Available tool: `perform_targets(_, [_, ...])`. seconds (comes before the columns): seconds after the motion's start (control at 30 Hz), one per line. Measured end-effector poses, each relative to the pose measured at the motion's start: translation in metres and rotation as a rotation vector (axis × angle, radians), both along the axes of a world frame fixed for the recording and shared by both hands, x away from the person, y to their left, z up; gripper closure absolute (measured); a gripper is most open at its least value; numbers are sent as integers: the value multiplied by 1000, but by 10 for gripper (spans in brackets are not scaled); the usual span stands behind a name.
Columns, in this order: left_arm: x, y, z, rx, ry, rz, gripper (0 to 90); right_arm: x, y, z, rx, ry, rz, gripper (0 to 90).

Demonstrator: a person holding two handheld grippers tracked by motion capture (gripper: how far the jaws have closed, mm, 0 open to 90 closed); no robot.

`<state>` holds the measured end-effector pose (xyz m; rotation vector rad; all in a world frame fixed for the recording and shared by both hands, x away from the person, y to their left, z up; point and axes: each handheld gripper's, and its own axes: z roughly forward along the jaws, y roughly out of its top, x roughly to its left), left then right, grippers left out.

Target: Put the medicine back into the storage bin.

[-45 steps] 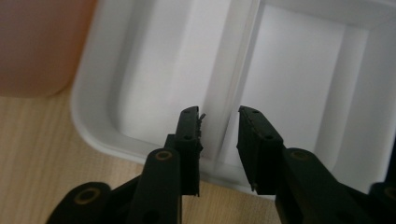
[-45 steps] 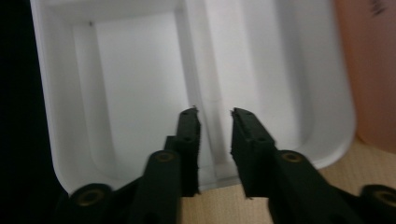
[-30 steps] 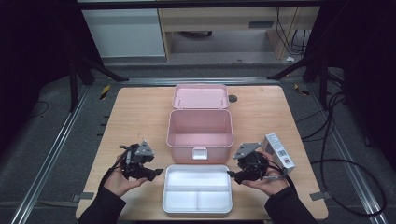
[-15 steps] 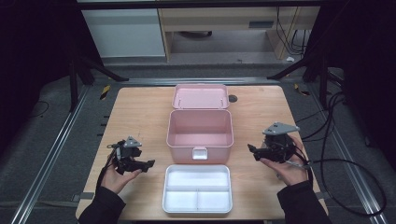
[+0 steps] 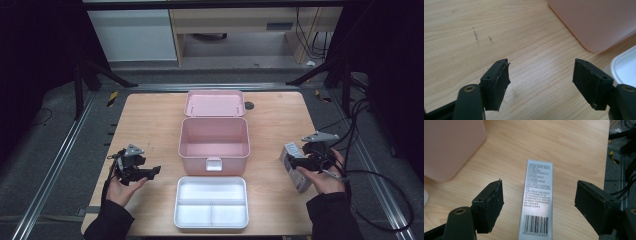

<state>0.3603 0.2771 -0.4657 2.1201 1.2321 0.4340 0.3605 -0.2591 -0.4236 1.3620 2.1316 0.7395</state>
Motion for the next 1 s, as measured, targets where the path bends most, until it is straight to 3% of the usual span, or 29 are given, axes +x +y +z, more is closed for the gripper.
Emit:
perform_targets(0.2, [1, 5, 0, -6, -5, 28, 310, 4, -3, -14, -11, 63, -2, 265])
perform_targets(0.47, [1, 8, 0, -7, 0, 40, 358, 7, -4, -27, -33, 128, -2, 369])
perform_targets(0.7, [1, 8, 0, -19, 16, 46, 402, 10, -6, -33, -19, 186, -3, 482])
perform_targets(1.0, [1, 6, 0, 6, 17, 39, 407, 10, -6, -32, -11, 205, -9, 512])
